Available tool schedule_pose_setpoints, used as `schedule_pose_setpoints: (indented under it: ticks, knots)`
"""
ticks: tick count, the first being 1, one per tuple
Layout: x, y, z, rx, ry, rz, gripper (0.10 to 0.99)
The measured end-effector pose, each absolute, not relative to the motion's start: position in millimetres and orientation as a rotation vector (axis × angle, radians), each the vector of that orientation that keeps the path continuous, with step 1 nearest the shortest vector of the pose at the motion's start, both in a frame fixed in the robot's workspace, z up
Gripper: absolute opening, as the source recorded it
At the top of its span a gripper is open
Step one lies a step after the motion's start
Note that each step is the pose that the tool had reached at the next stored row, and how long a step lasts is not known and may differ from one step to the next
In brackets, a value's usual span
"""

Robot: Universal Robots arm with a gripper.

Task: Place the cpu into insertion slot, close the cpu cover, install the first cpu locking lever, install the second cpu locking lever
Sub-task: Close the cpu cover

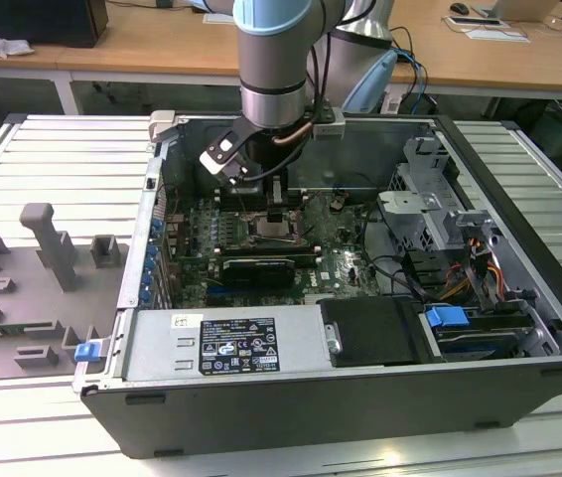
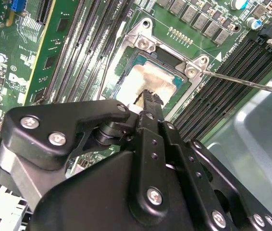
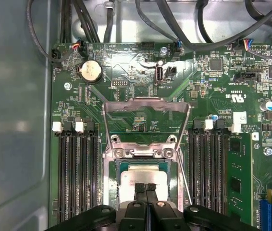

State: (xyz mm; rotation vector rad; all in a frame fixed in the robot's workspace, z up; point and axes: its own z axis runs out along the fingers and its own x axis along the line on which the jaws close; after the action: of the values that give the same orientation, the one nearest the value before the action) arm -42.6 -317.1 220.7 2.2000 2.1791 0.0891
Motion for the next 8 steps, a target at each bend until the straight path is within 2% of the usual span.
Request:
schedule_pose_setpoints:
  ticks: [8]
  knots:
    - [-43, -317, 235, 2.199, 2.179, 0.088, 0.106]
